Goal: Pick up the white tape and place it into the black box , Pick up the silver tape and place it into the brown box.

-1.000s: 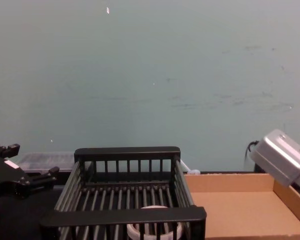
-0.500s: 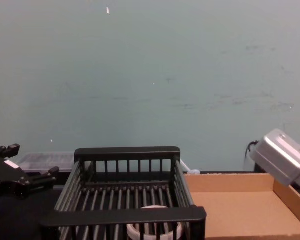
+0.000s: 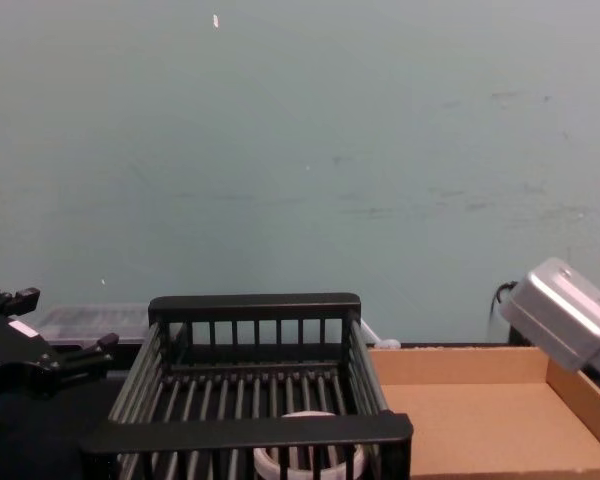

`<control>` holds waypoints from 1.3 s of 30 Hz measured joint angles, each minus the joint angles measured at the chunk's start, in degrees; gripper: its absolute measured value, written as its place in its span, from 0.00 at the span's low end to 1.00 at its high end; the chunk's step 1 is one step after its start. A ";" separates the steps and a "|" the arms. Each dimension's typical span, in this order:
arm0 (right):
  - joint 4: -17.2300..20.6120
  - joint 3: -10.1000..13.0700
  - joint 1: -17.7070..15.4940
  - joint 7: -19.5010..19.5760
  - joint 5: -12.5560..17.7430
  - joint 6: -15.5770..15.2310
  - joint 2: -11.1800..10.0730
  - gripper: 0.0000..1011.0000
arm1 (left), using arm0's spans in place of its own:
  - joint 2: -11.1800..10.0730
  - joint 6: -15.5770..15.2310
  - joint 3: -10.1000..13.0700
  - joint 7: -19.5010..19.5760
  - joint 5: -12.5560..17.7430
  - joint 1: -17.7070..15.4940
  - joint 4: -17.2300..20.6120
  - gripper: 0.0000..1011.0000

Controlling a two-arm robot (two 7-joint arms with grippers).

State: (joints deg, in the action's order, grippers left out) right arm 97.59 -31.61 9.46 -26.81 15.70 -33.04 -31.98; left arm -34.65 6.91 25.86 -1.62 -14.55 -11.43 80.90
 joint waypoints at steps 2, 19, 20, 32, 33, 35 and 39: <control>0.00 0.00 0.00 0.00 0.01 0.00 0.00 0.16 | 0.00 0.00 0.00 0.00 0.00 0.00 0.00 0.99; 3.57 3.79 -1.69 0.44 2.04 0.98 -1.86 0.16 | 0.00 0.00 0.00 0.00 0.00 0.00 0.00 0.99; 3.79 4.13 -1.83 0.71 2.17 1.05 -1.95 0.16 | 0.00 0.00 0.00 0.00 0.00 0.00 0.00 0.99; 2.78 9.30 -0.96 6.02 2.48 0.72 -0.26 0.16 | 0.00 0.00 0.00 0.00 0.00 0.00 0.00 0.99; 2.45 9.57 -0.72 6.28 2.45 0.63 0.03 0.16 | 0.00 0.00 0.00 0.00 0.00 0.00 0.00 0.99; 1.45 10.27 0.05 7.03 2.35 0.40 0.88 0.16 | 0.00 0.00 0.00 0.00 0.00 0.00 0.00 0.99; -0.74 11.49 1.57 8.46 1.97 0.07 2.60 0.16 | 0.00 0.00 0.00 0.00 0.00 0.00 0.00 0.99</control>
State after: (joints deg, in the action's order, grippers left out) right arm 96.85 -20.12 11.04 -18.35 17.67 -32.97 -29.38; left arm -34.65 6.91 25.86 -1.62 -14.55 -11.43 80.90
